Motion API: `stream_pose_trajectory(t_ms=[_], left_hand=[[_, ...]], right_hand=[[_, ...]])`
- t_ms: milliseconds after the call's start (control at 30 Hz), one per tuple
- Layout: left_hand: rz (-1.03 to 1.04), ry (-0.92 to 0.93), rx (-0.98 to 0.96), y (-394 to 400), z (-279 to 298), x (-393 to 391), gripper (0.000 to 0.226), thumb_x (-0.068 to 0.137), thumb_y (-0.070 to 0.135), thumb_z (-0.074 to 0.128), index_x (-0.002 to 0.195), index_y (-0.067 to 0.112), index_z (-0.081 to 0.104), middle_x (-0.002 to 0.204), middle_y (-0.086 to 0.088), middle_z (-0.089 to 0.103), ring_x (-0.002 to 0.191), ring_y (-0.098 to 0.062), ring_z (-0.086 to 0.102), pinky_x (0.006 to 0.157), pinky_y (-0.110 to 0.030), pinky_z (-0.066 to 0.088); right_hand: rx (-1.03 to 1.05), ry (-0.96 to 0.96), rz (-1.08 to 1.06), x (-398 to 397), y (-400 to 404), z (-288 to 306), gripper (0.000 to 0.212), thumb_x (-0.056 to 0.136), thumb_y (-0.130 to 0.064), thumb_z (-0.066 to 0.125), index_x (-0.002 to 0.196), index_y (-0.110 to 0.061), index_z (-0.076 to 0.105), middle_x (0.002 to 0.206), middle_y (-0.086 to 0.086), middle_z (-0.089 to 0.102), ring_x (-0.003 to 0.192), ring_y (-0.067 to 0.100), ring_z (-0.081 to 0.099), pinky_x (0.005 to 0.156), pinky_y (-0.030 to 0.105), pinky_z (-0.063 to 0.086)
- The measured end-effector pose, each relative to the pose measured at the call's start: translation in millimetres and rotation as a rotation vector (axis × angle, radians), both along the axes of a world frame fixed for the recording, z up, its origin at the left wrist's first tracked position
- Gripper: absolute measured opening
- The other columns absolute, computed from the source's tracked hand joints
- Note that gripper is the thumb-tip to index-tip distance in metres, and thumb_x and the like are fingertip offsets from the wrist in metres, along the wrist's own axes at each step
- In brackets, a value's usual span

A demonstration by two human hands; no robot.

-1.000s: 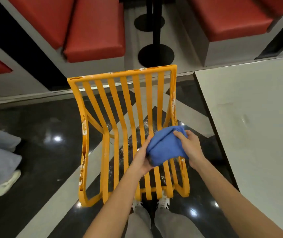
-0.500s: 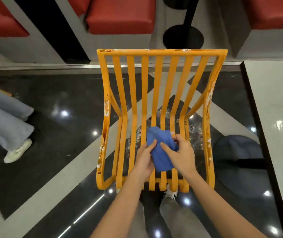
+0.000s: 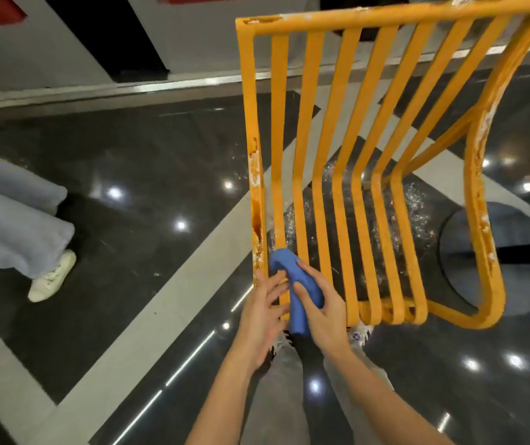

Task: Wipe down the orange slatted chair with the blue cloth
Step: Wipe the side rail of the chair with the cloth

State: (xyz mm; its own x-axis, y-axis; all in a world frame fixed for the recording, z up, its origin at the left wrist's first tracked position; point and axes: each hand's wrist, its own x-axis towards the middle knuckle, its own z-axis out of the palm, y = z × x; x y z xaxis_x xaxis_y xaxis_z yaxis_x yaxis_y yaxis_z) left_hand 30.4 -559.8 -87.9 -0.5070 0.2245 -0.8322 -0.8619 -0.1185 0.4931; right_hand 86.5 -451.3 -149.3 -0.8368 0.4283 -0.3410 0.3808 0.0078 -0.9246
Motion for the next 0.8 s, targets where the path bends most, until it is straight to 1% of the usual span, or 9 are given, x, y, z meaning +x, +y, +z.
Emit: stream_pose_trajectory(t_ms=[100, 167, 233, 300, 367, 467, 600, 733, 800], left_hand=[[0.155, 0.055, -0.123, -44, -35, 6, 0.043, 0.105, 0.034, 0.031, 0.13, 0.012, 0.058, 0.135, -0.008, 0.061, 0.123, -0.02, 0.059, 0.098, -0.033, 0.048], [0.219, 0.0, -0.114, -58, -58, 9, 0.05, 0.106, 0.038, 0.024, 0.141, 0.013, 0.048, 0.149, -0.003, 0.047, 0.14, -0.017, 0.04, 0.113, -0.033, 0.031], [0.268, -0.083, -0.066, -60, -79, 15, 0.061, 0.104, 0.05, 0.017, 0.147, 0.014, 0.042, 0.152, -0.002, 0.043, 0.144, -0.016, 0.033, 0.117, -0.034, 0.021], [0.345, -0.146, 0.002, -57, -95, 18, 0.071, 0.1, 0.059, 0.015, 0.145, 0.013, 0.044, 0.145, -0.006, 0.051, 0.14, -0.02, 0.04, 0.114, -0.035, 0.027], [0.45, -0.218, 0.066, -53, -107, 24, 0.074, 0.098, 0.062, 0.016, 0.144, 0.011, 0.044, 0.141, -0.013, 0.054, 0.136, -0.027, 0.044, 0.1, -0.035, 0.04], [0.512, -0.285, 0.141, -53, -117, 36, 0.071, 0.098, 0.062, 0.017, 0.144, 0.015, 0.045, 0.14, -0.014, 0.055, 0.131, -0.03, 0.049, 0.085, -0.038, 0.045], [0.423, -0.236, 0.104, -58, -126, 44, 0.073, 0.097, 0.065, 0.013, 0.14, 0.019, 0.049, 0.138, -0.008, 0.059, 0.129, -0.022, 0.051, 0.101, -0.036, 0.038], [0.374, -0.199, 0.076, -58, -128, 42, 0.078, 0.096, 0.066, 0.011, 0.147, 0.016, 0.041, 0.146, -0.007, 0.05, 0.14, -0.02, 0.04, 0.111, -0.034, 0.027], [0.379, -0.198, 0.08, -58, -127, 44, 0.076, 0.097, 0.066, 0.012, 0.143, 0.016, 0.046, 0.141, -0.007, 0.056, 0.136, -0.019, 0.045, 0.108, -0.032, 0.032]], right_hand=[[-0.023, -0.041, -0.321, 11, -36, -9, 0.037, 0.092, -0.012, 0.065, 0.125, -0.028, 0.059, 0.132, -0.007, 0.061, 0.122, 0.005, 0.056, 0.099, 0.015, 0.046], [0.005, -0.035, -0.335, 23, -54, -17, 0.042, 0.091, -0.013, 0.065, 0.128, -0.031, 0.058, 0.136, -0.008, 0.059, 0.129, 0.005, 0.051, 0.105, 0.016, 0.042], [0.124, 0.049, -0.156, 35, -66, -28, 0.046, 0.089, -0.008, 0.066, 0.131, -0.024, 0.059, 0.144, -0.001, 0.053, 0.136, 0.01, 0.046, 0.109, 0.017, 0.038], [0.273, 0.151, 0.074, 37, -70, -51, 0.046, 0.09, -0.003, 0.066, 0.133, -0.016, 0.058, 0.152, 0.007, 0.043, 0.145, 0.018, 0.034, 0.116, 0.023, 0.031], [0.399, 0.136, 0.229, 33, -75, -75, 0.044, 0.095, -0.012, 0.06, 0.138, -0.017, 0.053, 0.158, 0.001, 0.034, 0.149, 0.022, 0.023, 0.12, 0.033, 0.026], [0.643, 0.104, 0.348, 36, -85, -94, 0.052, 0.097, -0.03, 0.052, 0.147, -0.021, 0.04, 0.158, -0.001, 0.033, 0.149, 0.025, 0.022, 0.118, 0.044, 0.026], [0.802, 0.133, 0.397, 11, -83, -98, 0.047, 0.1, -0.03, 0.047, 0.145, -0.02, 0.044, 0.157, 0.002, 0.035, 0.149, 0.025, 0.023, 0.116, 0.046, 0.026], [0.733, 0.184, 0.435, -22, -68, -102, 0.041, 0.1, -0.019, 0.049, 0.14, -0.016, 0.053, 0.153, 0.0, 0.041, 0.148, 0.019, 0.025, 0.115, 0.042, 0.03], [0.716, 0.239, 0.507, 5, -66, -103, 0.039, 0.097, -0.013, 0.049, 0.136, -0.015, 0.056, 0.148, 0.002, 0.048, 0.144, 0.02, 0.033, 0.11, 0.042, 0.037]])
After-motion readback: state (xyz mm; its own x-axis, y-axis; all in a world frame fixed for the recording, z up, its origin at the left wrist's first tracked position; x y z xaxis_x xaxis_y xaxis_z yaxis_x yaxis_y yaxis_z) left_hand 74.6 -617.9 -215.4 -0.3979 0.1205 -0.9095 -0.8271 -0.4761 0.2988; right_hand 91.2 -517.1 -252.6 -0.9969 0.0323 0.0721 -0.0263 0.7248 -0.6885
